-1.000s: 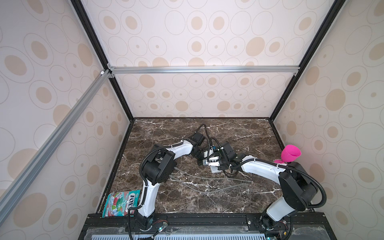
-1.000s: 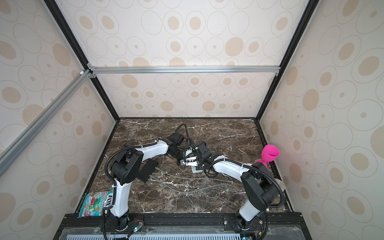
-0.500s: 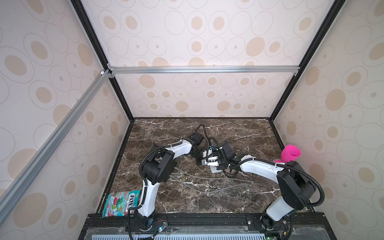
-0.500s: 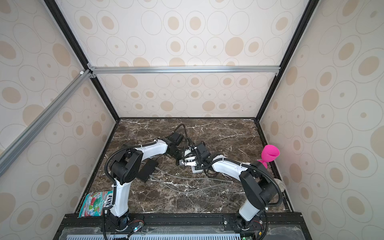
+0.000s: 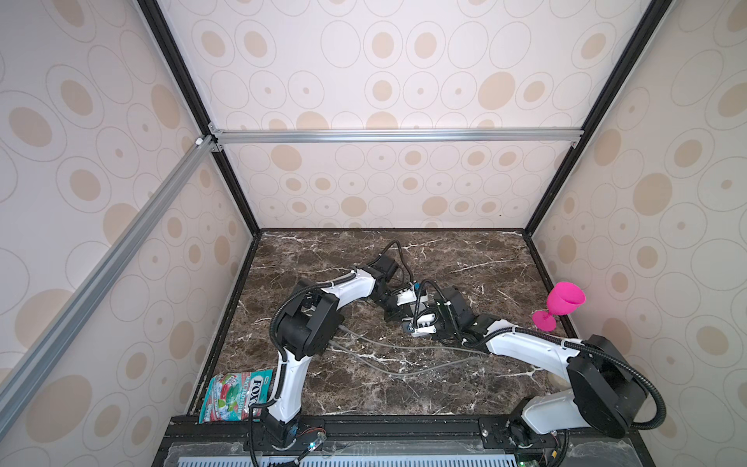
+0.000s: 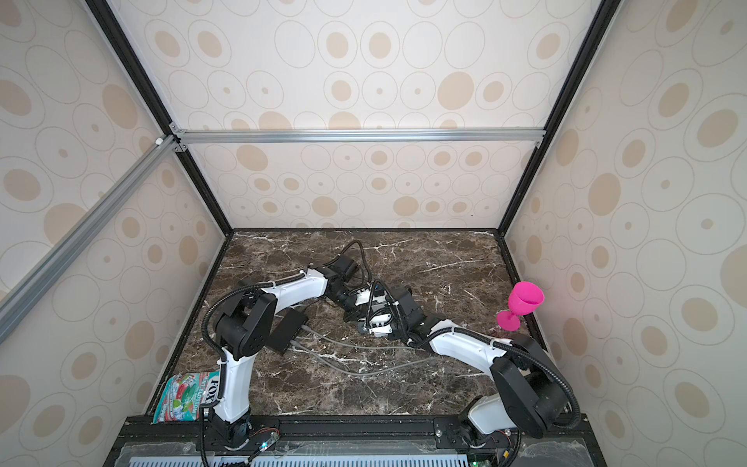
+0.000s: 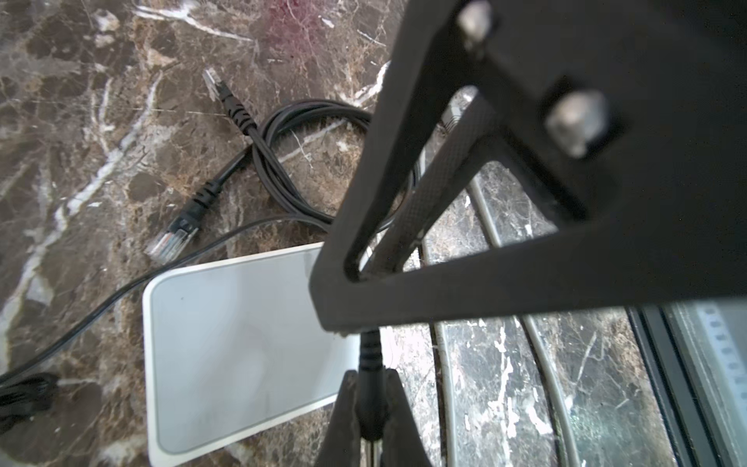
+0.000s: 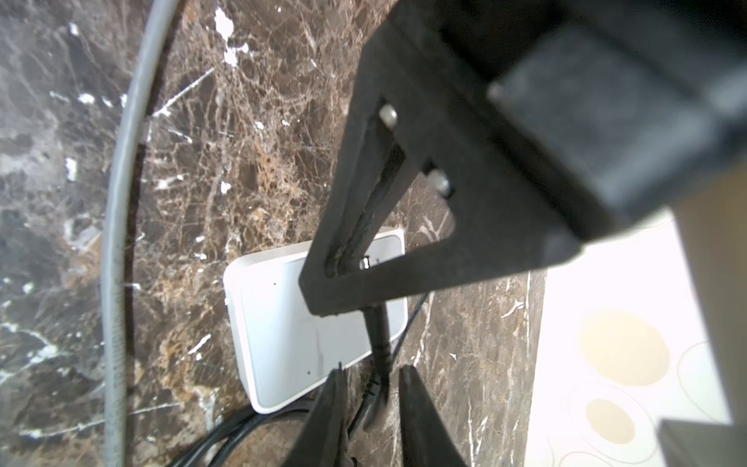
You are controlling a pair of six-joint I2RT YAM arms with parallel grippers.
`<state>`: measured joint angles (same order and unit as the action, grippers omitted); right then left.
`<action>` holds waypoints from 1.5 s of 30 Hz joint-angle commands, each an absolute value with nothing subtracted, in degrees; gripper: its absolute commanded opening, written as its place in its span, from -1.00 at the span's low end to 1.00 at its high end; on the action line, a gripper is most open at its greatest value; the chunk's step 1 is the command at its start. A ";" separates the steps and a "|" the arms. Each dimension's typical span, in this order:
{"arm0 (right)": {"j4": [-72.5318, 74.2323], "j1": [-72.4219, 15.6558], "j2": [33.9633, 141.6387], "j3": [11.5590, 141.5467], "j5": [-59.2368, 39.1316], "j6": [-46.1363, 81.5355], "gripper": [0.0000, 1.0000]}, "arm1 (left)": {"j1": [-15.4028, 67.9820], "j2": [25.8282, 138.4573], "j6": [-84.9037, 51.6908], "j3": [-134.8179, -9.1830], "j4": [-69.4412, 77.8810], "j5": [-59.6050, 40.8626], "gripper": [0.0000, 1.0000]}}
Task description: Insert the plug into the switch port
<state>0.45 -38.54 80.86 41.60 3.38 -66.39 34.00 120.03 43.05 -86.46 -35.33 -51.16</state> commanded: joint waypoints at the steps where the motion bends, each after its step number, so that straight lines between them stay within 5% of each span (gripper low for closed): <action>1: 2.63 -38.74 80.01 40.64 2.72 -67.57 -0.46 | 33.94 120.32 46.04 -88.58 -38.27 -53.43 -1.00; 45: -0.99 -40.32 83.23 44.56 4.56 -69.46 -0.62 | 33.97 121.29 46.75 -89.82 -40.04 -54.27 -1.00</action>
<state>-0.08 -39.86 83.05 43.40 4.75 -68.49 33.98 120.33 44.40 -87.68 -38.26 -52.66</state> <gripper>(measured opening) 0.192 0.085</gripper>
